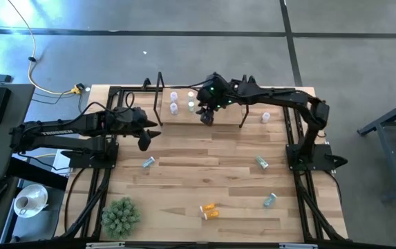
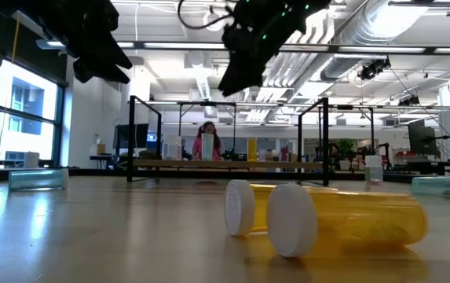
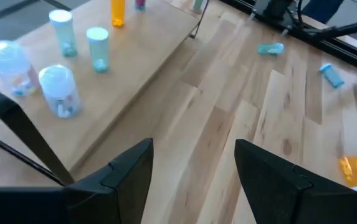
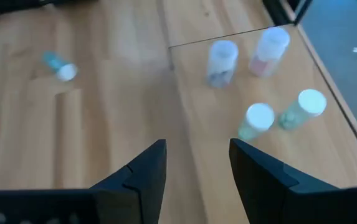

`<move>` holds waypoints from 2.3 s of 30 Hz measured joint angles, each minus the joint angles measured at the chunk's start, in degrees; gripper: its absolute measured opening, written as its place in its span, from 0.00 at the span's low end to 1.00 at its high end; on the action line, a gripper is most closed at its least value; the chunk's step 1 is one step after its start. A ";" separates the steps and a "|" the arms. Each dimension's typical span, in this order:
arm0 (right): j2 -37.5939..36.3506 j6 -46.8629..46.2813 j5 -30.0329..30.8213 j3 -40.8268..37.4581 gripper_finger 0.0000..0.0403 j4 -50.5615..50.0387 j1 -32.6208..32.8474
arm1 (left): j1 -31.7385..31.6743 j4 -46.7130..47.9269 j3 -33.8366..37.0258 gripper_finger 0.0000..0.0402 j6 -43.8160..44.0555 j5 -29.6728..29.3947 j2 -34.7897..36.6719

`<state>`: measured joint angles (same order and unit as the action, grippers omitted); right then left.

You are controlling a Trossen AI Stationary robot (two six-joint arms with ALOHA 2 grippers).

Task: Pick and place medicine bottles onto shelf by color
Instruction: Put the top blue pill bottle on the shelf aligned with the other blue pill bottle

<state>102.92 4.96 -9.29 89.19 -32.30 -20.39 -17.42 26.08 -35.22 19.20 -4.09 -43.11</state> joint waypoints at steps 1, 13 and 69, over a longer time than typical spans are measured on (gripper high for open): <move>-1.13 0.02 -0.50 0.00 0.41 -1.40 0.31 | 0.20 0.35 0.00 0.53 0.39 0.01 0.01; -8.23 0.02 -0.66 0.00 0.41 -10.74 4.96 | 9.37 9.93 0.02 0.53 10.51 -2.61 -3.38; -11.54 -2.15 -0.45 -0.02 0.41 -15.97 5.07 | 28.84 15.82 0.00 0.24 36.68 -4.27 -37.79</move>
<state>91.38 2.81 -9.74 89.17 -48.27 -15.32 11.42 41.90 -35.22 55.88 -8.36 -80.90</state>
